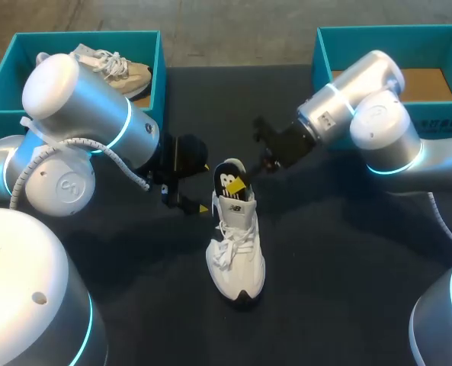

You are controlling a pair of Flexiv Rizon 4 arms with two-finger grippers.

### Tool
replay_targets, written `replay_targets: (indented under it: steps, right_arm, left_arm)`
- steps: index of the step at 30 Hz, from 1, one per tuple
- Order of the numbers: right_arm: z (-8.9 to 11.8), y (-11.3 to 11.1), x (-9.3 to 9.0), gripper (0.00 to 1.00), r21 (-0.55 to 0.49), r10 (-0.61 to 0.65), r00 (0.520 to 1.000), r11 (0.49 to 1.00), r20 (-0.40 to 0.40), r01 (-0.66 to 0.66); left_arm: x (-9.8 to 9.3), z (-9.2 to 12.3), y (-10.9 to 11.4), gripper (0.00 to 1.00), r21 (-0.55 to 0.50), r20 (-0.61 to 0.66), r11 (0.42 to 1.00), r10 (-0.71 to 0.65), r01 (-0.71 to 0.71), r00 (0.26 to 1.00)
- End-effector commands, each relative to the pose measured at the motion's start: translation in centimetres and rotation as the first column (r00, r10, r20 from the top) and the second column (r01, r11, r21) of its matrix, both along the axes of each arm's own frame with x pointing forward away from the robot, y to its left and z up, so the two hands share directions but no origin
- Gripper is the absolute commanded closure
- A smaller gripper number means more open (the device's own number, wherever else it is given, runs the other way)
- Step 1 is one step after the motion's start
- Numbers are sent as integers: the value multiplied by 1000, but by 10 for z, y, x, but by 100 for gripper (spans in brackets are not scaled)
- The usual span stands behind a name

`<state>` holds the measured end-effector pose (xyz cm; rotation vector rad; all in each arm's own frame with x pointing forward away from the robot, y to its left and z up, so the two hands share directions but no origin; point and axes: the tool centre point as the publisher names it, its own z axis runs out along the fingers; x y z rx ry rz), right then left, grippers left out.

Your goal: Take the shoe out of the shoebox, open the shoe tongue, remove and reinsert the insole, then place the shoe into the shoebox

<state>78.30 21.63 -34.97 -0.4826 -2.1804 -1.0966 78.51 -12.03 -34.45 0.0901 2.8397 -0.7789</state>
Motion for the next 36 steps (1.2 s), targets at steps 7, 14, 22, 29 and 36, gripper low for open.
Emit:
replay_targets:
  steps: [7, 14, 22, 29, 36]
  right_arm:
    - [-12, 5, -16, 100, -11, 21, 998, 1000, -54, -22]
    - [-14, 4, -20, 100, -23, 22, 998, 999, -66, -24]
    - [3, 0, -16, 68, -48, -6, 1000, 999, -1, 6]
    - [11, 2, -4, 65, -51, -5, 999, 999, 42, 7]
    - [6, 7, 6, 72, -50, 4, 999, 999, 45, -2]
  left_arm:
    - [-1, 0, 0, 0, 1, 2, 1000, 2, -2, 1000]
    - [-1, 0, 0, 0, 1, 2, 1000, 2, -2, 1000]
    - [-1, 0, 0, 0, 1, 2, 1000, 2, -2, 1000]
    - [-1, 0, 0, 0, 1, 2, 1000, 2, -2, 1000]
    - [-1, 0, 0, 0, 1, 2, 1000, 2, -2, 1000]
